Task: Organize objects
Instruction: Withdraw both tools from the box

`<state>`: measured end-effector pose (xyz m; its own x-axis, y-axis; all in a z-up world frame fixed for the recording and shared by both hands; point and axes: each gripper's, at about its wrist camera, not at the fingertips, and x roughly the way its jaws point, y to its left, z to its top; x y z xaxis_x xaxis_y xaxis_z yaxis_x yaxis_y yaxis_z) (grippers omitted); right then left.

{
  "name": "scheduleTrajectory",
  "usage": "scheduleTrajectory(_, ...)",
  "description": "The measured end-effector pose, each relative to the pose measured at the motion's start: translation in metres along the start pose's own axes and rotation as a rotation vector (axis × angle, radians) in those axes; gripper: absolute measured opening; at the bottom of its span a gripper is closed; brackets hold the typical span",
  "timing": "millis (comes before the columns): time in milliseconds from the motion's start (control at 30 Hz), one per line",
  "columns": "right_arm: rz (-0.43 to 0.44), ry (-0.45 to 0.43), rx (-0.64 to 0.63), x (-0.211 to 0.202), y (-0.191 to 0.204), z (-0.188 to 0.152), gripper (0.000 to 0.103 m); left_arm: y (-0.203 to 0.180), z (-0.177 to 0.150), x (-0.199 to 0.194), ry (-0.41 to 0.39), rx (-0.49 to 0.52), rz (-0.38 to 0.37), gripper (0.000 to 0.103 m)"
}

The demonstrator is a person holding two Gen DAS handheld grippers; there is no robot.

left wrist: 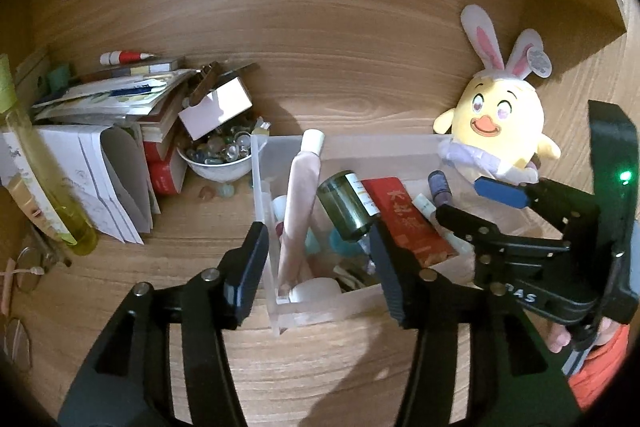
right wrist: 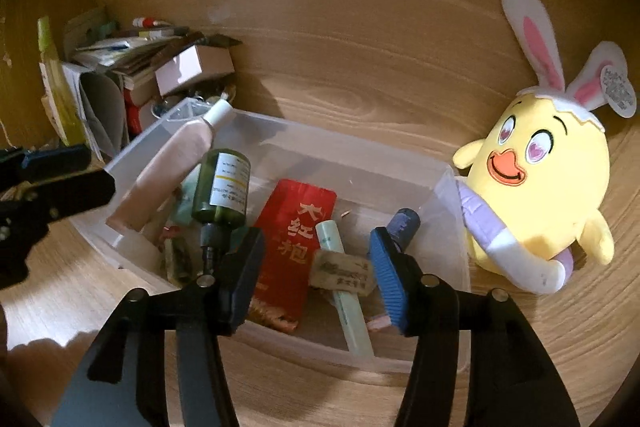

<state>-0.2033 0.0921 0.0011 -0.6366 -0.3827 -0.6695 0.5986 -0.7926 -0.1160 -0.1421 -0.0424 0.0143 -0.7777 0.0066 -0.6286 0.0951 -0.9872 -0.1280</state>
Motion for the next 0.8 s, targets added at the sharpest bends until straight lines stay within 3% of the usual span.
scheduleTrajectory(200,0.027,-0.048,0.013,-0.028,-0.002,-0.004,0.063,-0.004,-0.002,-0.01,-0.024,0.014,0.001,0.064)
scheduleTrajectory(400,0.049,-0.097,0.041,-0.057,-0.009,-0.013,0.076,-0.013,-0.006,-0.023,-0.059,0.032,0.015,0.082)
scheduleTrajectory(467,0.053,-0.115,0.048,-0.065,-0.011,-0.016,0.079,-0.017,-0.009,-0.027,-0.06,0.039,-0.001,0.092)
scheduleTrajectory(800,0.064,-0.134,0.076,-0.083,-0.018,-0.039,0.085,-0.033,-0.02,-0.036,-0.073,0.052,-0.01,0.098)
